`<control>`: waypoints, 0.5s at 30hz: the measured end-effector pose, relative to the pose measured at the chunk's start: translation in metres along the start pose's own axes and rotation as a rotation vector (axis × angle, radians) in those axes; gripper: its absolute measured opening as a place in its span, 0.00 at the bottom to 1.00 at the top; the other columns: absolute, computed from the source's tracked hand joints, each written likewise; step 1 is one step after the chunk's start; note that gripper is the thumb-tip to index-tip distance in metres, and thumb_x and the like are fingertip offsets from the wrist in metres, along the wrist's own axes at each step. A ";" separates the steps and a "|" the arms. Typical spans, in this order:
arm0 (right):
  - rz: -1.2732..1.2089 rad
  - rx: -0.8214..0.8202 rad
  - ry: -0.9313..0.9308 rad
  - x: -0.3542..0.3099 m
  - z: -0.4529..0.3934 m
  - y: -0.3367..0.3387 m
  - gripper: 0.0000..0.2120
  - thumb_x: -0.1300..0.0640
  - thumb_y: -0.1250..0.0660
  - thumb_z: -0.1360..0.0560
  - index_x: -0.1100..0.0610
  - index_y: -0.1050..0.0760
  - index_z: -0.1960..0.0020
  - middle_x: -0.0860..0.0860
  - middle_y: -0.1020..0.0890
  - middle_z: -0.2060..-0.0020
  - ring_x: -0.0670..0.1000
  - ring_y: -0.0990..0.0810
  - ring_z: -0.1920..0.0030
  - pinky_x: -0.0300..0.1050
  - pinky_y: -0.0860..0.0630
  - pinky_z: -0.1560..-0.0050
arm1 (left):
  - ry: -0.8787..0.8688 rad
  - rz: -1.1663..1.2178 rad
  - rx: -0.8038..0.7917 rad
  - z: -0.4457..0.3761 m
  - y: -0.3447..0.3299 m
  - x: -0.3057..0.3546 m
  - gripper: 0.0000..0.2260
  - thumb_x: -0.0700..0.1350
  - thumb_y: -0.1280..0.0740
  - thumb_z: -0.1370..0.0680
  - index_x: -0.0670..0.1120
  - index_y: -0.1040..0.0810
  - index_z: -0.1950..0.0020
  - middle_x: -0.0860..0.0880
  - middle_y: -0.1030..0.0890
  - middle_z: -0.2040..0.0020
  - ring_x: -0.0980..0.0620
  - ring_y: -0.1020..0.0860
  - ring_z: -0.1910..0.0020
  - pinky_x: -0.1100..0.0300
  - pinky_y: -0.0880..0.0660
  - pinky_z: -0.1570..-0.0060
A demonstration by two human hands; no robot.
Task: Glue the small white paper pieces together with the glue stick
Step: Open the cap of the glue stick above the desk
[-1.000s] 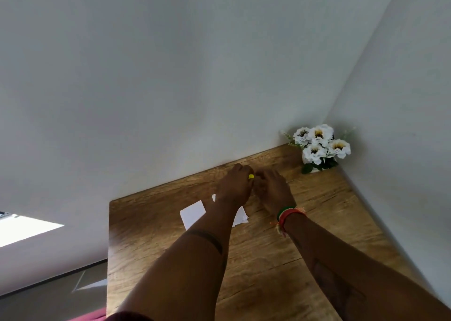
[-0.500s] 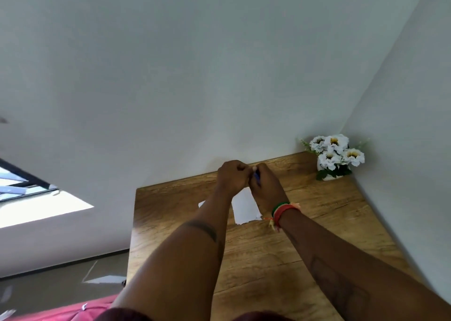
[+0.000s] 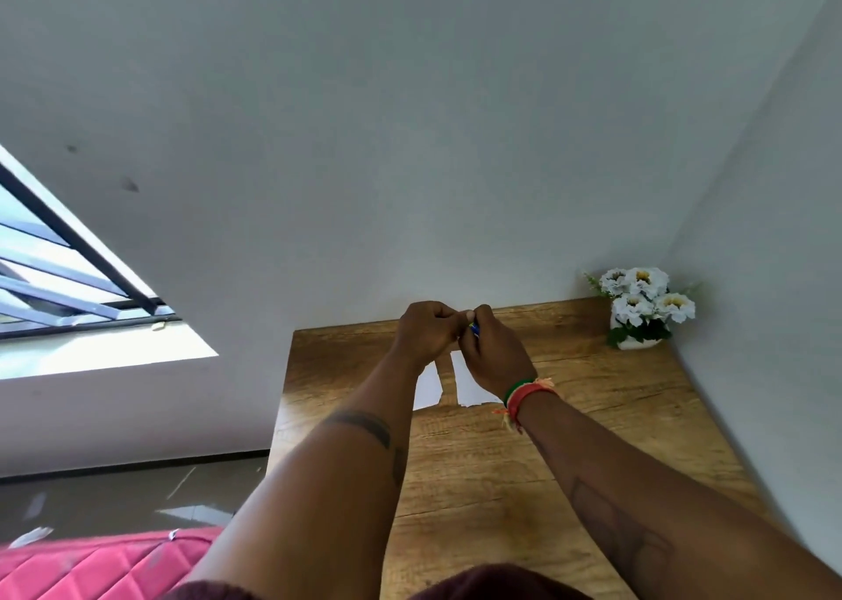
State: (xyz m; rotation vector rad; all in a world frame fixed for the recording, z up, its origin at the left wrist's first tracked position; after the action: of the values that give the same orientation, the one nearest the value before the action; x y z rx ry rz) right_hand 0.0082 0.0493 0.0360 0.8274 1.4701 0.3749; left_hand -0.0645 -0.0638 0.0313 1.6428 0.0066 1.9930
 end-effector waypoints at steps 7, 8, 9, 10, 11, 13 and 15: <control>0.024 -0.020 0.044 -0.011 0.004 -0.007 0.02 0.55 0.42 0.17 0.52 0.34 0.48 0.47 0.25 0.65 0.45 0.26 0.69 0.40 0.36 0.71 | -0.011 0.001 0.014 0.009 0.012 -0.003 0.14 0.53 0.23 0.24 0.41 0.14 0.58 0.48 0.15 0.61 0.51 0.18 0.59 0.57 0.22 0.58; 0.021 -0.016 0.054 -0.011 0.004 -0.007 0.02 0.55 0.42 0.17 0.52 0.34 0.48 0.47 0.25 0.64 0.44 0.26 0.68 0.40 0.36 0.71 | -0.014 -0.008 0.012 0.009 0.013 -0.003 0.14 0.53 0.23 0.24 0.41 0.14 0.58 0.49 0.15 0.61 0.51 0.18 0.59 0.56 0.22 0.57; 0.015 -0.010 0.062 -0.012 0.004 -0.008 0.02 0.55 0.42 0.17 0.53 0.34 0.48 0.48 0.24 0.64 0.45 0.26 0.68 0.40 0.36 0.71 | -0.015 -0.018 0.011 0.008 0.015 -0.003 0.14 0.53 0.23 0.24 0.42 0.14 0.58 0.49 0.15 0.61 0.51 0.17 0.59 0.56 0.21 0.56; 0.014 -0.003 0.069 -0.013 0.004 -0.008 0.03 0.54 0.42 0.17 0.53 0.33 0.47 0.49 0.23 0.64 0.45 0.25 0.68 0.41 0.35 0.71 | -0.016 -0.026 0.012 0.008 0.016 -0.003 0.13 0.54 0.23 0.24 0.44 0.14 0.59 0.49 0.15 0.62 0.52 0.17 0.58 0.56 0.21 0.56; 0.018 0.002 0.074 -0.014 0.003 -0.009 0.03 0.54 0.42 0.17 0.54 0.33 0.47 0.49 0.22 0.63 0.46 0.24 0.68 0.41 0.35 0.71 | -0.018 -0.033 0.013 0.008 0.017 -0.003 0.13 0.54 0.23 0.24 0.45 0.15 0.59 0.50 0.15 0.62 0.52 0.17 0.58 0.56 0.21 0.56; 0.028 0.005 0.082 -0.016 0.002 -0.011 0.04 0.54 0.42 0.17 0.55 0.32 0.46 0.49 0.22 0.63 0.46 0.25 0.68 0.40 0.35 0.71 | -0.027 -0.055 0.025 0.006 0.020 -0.004 0.13 0.55 0.23 0.24 0.46 0.14 0.60 0.51 0.15 0.61 0.51 0.16 0.57 0.57 0.21 0.57; 0.040 0.007 0.091 -0.018 0.002 -0.011 0.05 0.55 0.42 0.17 0.56 0.32 0.46 0.48 0.24 0.64 0.44 0.26 0.69 0.39 0.36 0.71 | -0.034 -0.074 0.038 0.007 0.022 -0.003 0.13 0.55 0.24 0.24 0.46 0.14 0.59 0.51 0.15 0.61 0.52 0.16 0.57 0.58 0.22 0.58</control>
State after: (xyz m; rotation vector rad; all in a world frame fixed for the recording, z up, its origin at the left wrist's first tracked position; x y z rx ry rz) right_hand 0.0052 0.0286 0.0413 0.8553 1.5413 0.4423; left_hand -0.0671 -0.0860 0.0373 1.6755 0.0921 1.9213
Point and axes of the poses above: each hand's wrist, its own z-axis away from the middle knuckle, its own y-axis out of the back of the hand, x = y × z, the point moved 8 cm from there along -z, towards the middle knuckle
